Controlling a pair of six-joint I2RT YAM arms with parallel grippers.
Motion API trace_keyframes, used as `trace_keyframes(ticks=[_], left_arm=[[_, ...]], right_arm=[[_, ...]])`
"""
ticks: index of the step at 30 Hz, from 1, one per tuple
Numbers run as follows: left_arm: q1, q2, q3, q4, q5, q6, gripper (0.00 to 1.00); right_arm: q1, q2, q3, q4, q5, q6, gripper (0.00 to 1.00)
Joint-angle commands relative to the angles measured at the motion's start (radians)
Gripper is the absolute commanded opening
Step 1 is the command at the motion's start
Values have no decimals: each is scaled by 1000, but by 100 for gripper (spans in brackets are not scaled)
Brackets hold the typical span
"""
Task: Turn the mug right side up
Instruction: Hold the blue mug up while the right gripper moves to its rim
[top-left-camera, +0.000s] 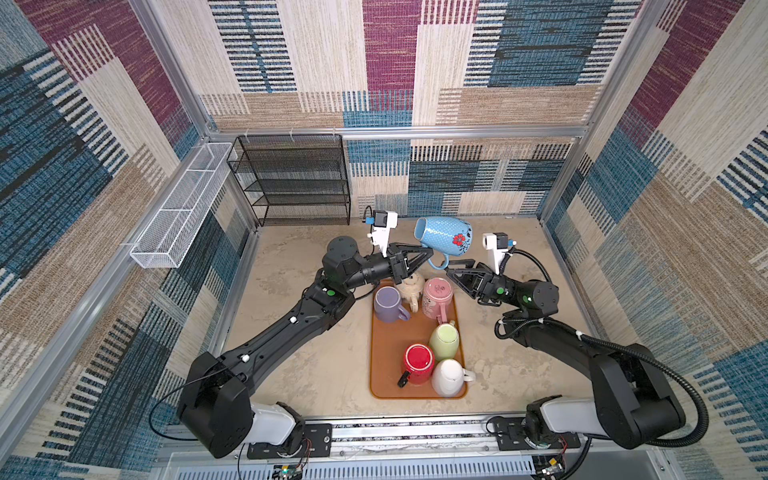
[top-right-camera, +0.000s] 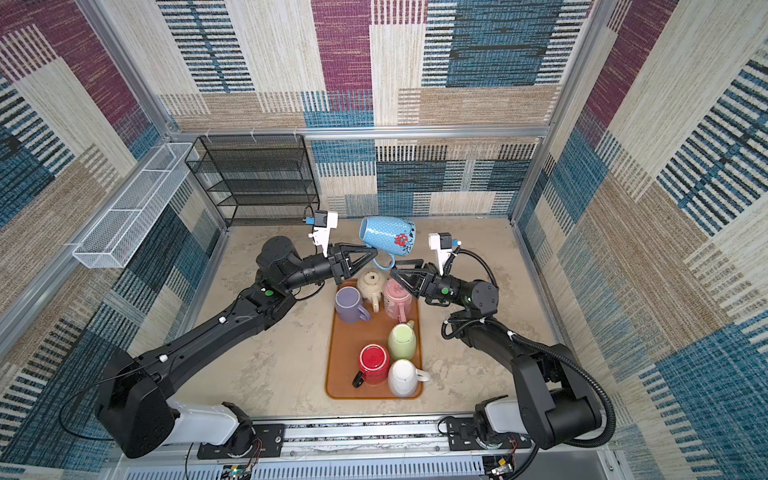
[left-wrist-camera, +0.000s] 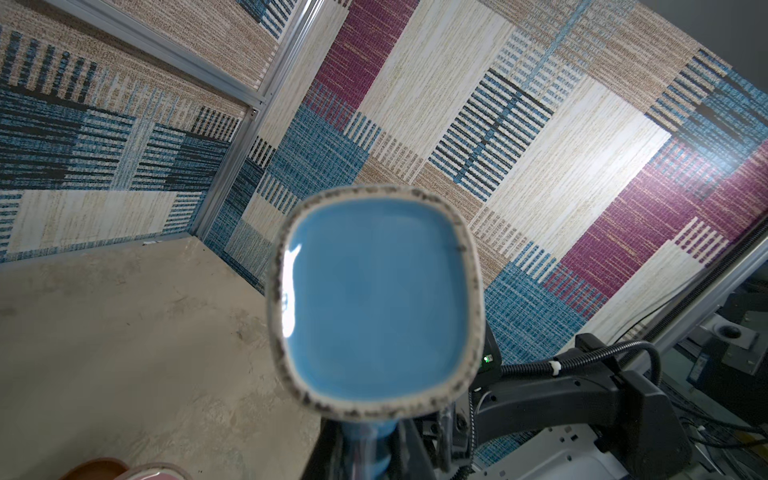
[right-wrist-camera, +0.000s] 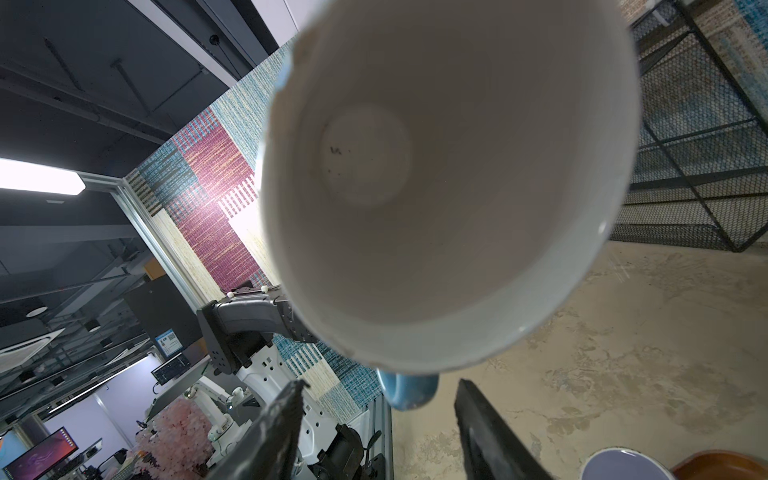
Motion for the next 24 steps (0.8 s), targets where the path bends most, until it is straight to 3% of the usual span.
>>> trace_keyframes(ticks=[1, 19, 24], left_arm=[[1, 9, 15, 142, 33, -36, 0], [0, 45, -18, 206, 38, -77, 0], [-1, 73, -21, 230, 46, -92, 0]], right_arm=[[3, 5, 13, 140, 21, 17, 60], [8, 47, 60, 195, 97, 69, 52], [17, 56, 73, 195, 100, 68, 43]])
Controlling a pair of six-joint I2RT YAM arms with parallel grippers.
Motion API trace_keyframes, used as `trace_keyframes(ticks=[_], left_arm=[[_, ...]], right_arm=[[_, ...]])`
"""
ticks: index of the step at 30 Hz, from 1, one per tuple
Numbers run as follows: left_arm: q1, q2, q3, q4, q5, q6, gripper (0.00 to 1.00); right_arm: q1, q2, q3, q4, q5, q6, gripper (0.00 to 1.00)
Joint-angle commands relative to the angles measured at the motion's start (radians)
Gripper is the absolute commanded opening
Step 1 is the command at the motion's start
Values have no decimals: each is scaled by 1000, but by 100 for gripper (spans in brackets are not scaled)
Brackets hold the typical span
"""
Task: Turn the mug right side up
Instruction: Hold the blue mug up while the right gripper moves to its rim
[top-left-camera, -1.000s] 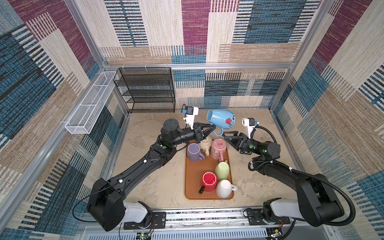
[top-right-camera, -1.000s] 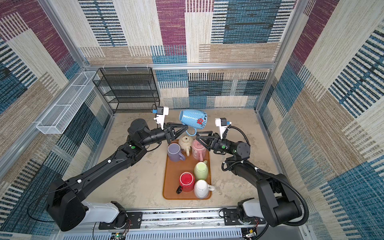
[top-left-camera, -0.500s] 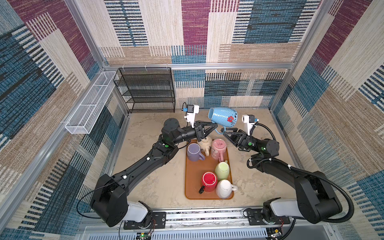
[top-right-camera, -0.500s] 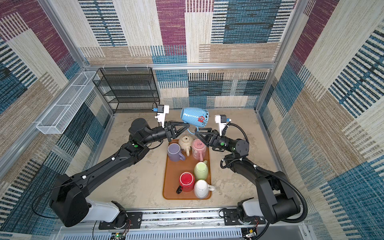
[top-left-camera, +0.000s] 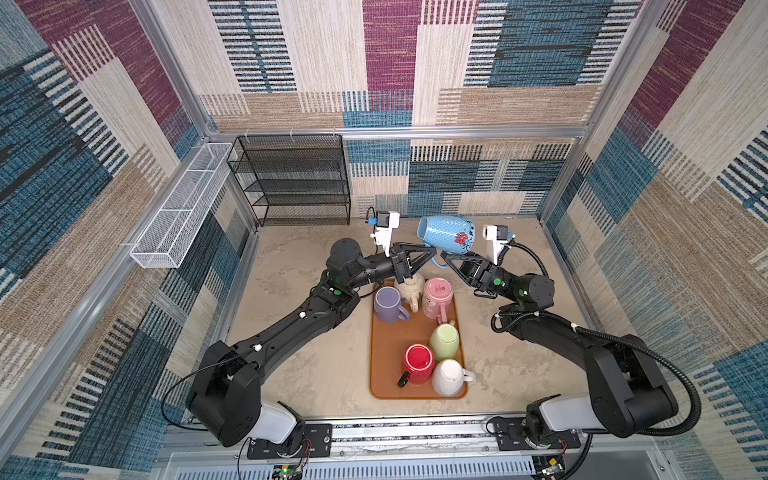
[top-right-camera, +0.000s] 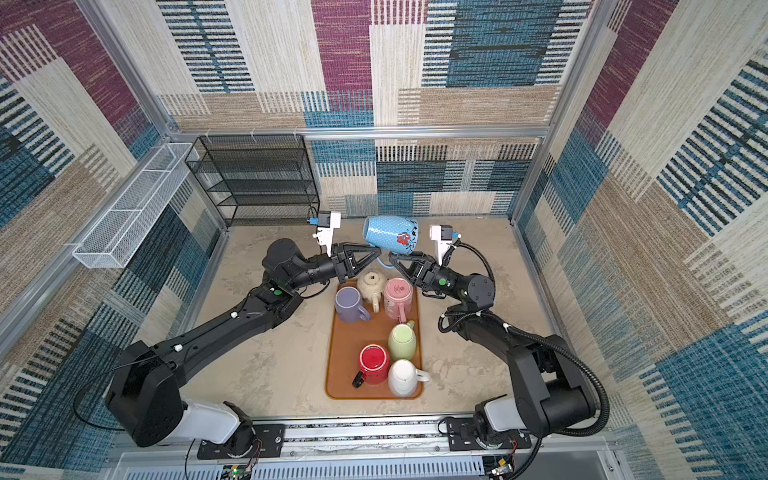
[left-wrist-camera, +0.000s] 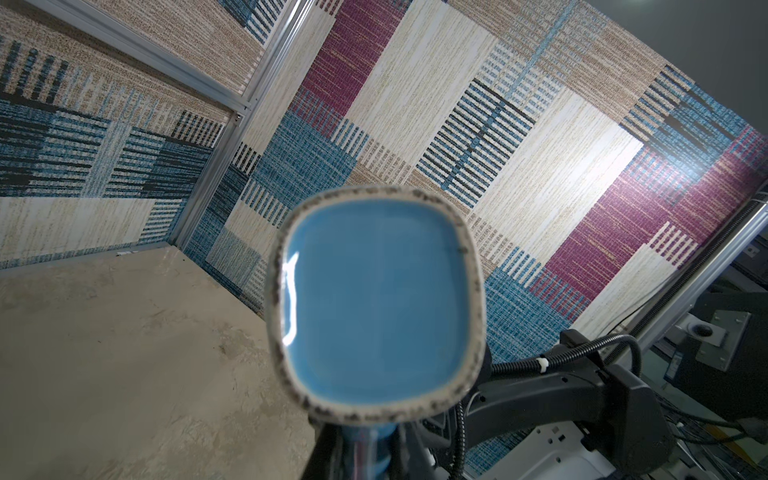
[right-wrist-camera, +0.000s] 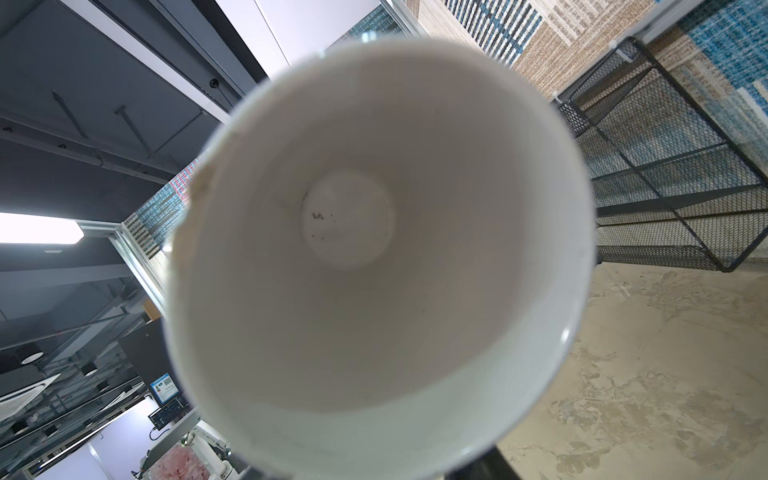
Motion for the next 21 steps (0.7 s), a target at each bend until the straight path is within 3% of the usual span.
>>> trace_keyframes(ticks=[1, 8, 13, 18, 21], left_arm=[[0, 14, -4, 89, 20, -39, 0], [0, 26, -26, 111, 31, -51, 0], [0, 37, -41, 131, 30, -66, 0], [0, 48, -43, 132, 34, -73, 1], [0, 49, -40, 117, 36, -68, 12]], right_arm=[[5, 4, 15, 188, 8, 17, 41], [6, 2, 16, 180, 17, 17, 24], [6, -1, 11, 176, 25, 17, 0], [7, -11, -1, 169, 36, 12, 0], [7, -27, -4, 144, 40, -3, 0]])
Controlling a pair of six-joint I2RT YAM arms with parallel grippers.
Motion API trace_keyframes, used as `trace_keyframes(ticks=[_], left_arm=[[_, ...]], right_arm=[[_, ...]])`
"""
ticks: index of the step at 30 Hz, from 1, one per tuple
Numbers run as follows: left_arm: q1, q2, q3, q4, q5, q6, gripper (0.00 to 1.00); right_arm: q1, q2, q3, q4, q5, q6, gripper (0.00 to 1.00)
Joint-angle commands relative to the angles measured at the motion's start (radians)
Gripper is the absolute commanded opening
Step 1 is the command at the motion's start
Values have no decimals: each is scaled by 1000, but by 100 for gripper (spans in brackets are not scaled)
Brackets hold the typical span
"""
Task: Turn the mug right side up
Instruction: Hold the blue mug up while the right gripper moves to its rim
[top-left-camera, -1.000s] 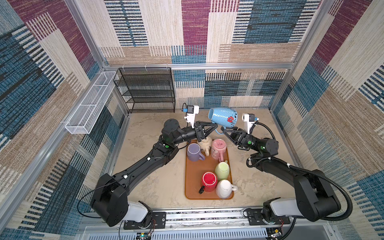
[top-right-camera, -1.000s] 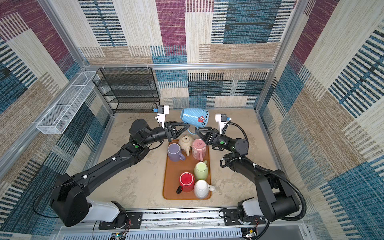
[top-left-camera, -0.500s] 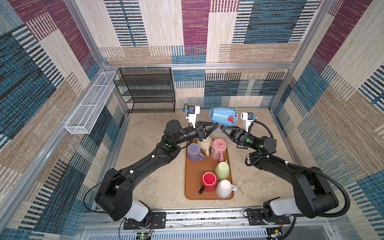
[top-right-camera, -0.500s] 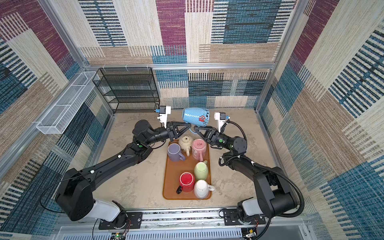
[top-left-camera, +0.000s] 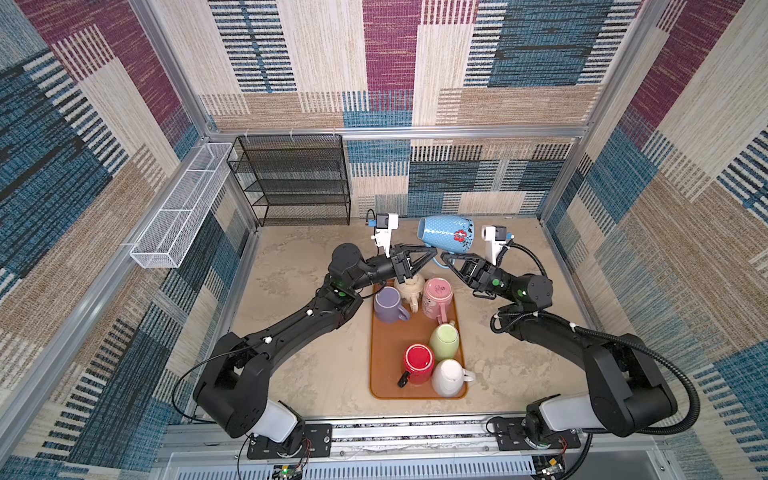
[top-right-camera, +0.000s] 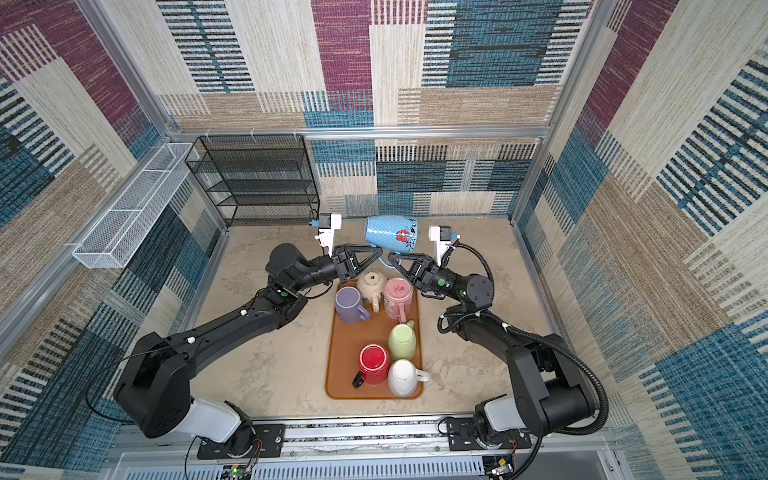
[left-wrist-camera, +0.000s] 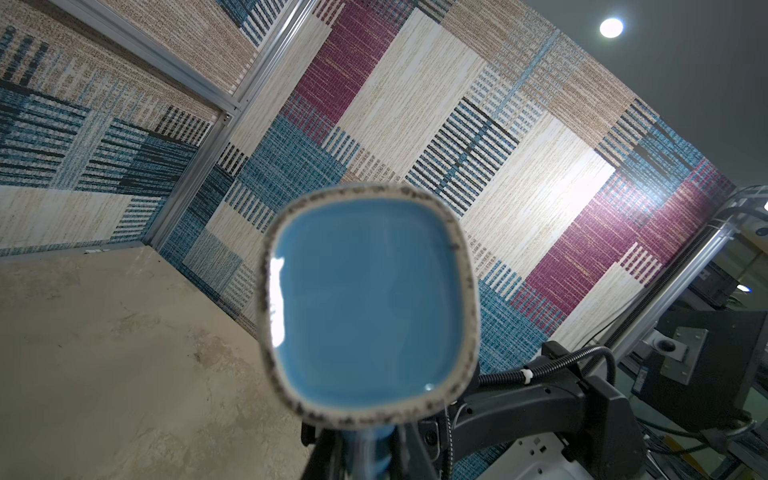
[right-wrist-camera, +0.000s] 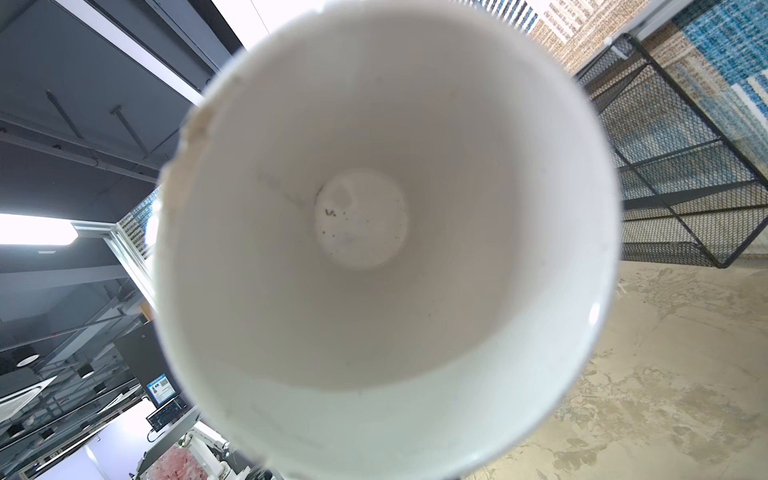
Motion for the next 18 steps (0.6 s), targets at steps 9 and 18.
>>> trace_keyframes(ticks=[9, 18], left_arm=[[2, -55, -36, -135, -46, 98, 52], [14, -180, -89, -356, -174, 199, 100]], right_arm=[[1, -106, -8, -77, 46, -97, 0], [-2, -274, 31, -582, 130, -306, 0]])
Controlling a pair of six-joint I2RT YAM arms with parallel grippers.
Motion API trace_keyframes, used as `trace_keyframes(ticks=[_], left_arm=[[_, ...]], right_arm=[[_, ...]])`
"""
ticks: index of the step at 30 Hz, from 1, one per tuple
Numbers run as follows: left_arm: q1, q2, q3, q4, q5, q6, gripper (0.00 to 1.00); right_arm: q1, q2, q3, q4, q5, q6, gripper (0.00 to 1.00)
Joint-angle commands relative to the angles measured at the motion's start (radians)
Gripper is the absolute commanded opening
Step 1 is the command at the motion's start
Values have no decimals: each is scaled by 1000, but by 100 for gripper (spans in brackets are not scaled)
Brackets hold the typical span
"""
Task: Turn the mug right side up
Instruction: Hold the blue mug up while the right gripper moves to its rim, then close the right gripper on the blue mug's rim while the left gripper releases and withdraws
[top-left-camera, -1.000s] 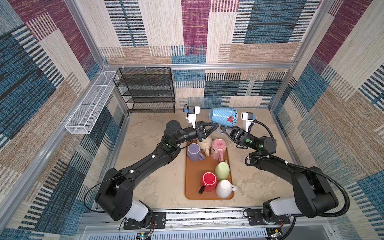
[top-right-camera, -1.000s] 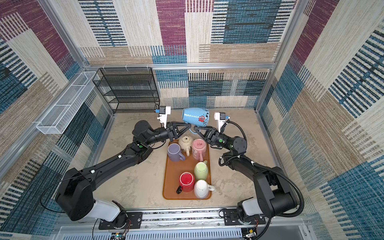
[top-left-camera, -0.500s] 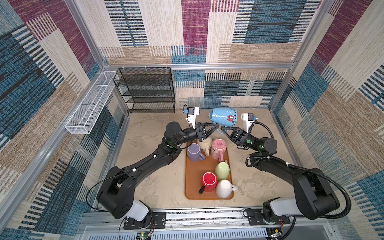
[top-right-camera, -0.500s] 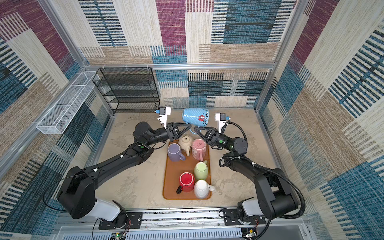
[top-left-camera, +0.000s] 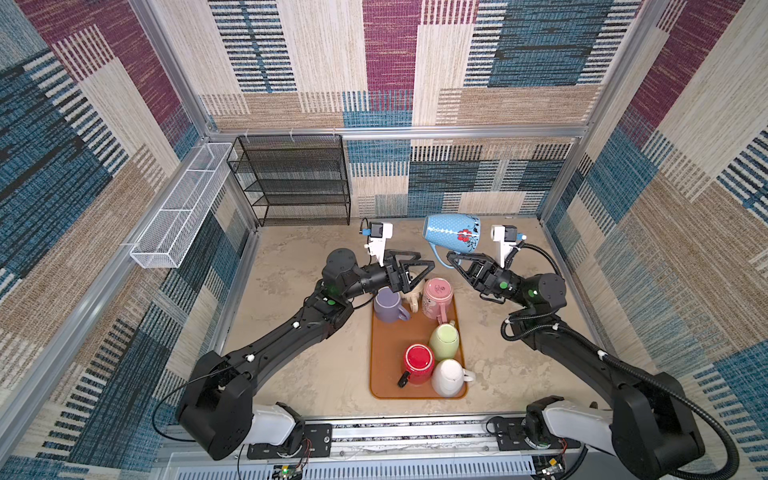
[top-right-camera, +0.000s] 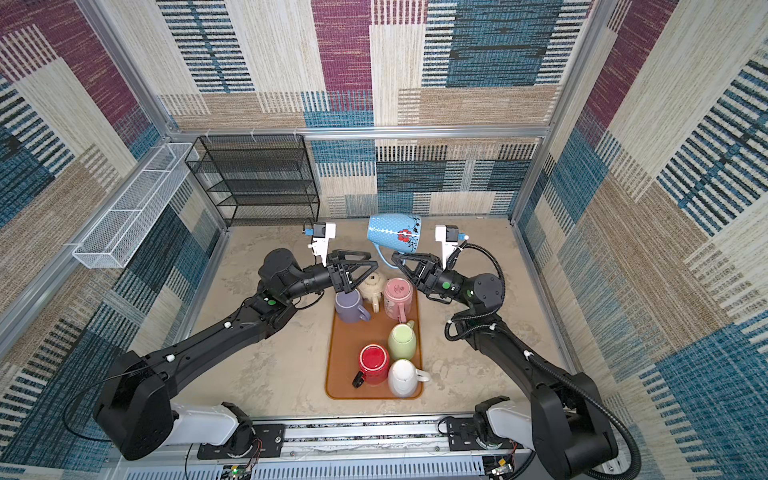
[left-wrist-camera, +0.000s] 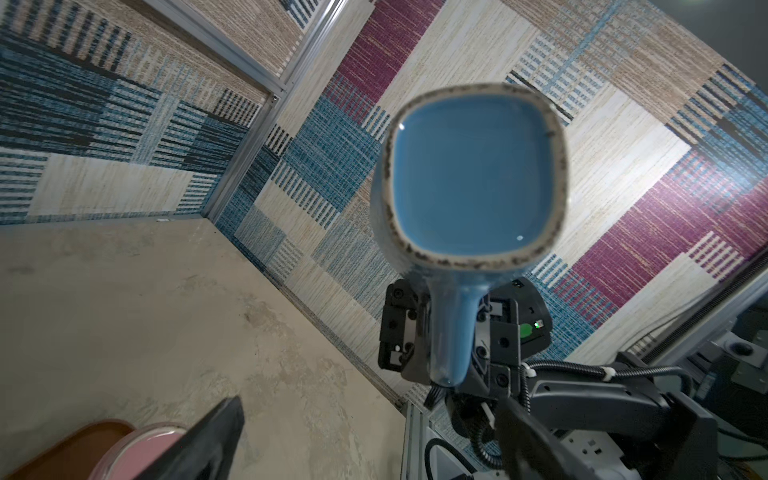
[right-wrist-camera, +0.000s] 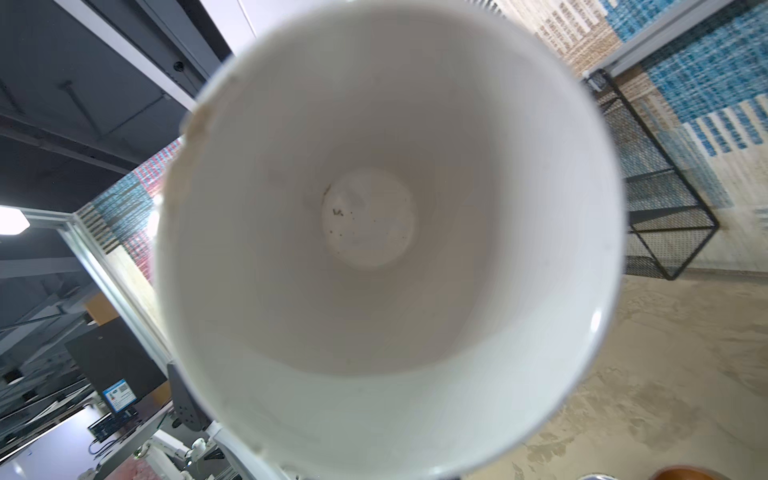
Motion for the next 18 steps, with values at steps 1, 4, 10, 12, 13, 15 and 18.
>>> trace_keyframes(ticks=[1, 4, 10, 12, 13, 15, 18], left_arm=[[3, -56, -22, -144, -113, 94, 100], [13, -124, -73, -202, -222, 113, 100], [76, -239, -98, -445, -359, 81, 100], [102, -261, -83, -539, -359, 87, 100], [111, -271, -69, -599, -368, 104, 100], [115, -284, -34, -724, -415, 152, 99], [116, -302, 11, -882, -509, 219, 100]], right_arm=[[-3, -64, 26, -237, 82, -122, 0], [-5, -113, 71, -443, 133, -200, 0], [-13, -193, 107, -711, 234, -311, 0], [-17, -206, 125, -788, 256, -344, 0], [-17, -207, 138, -827, 263, -362, 0], [-19, -207, 167, -908, 290, -408, 0], [-20, -197, 207, -1016, 327, -461, 0]])
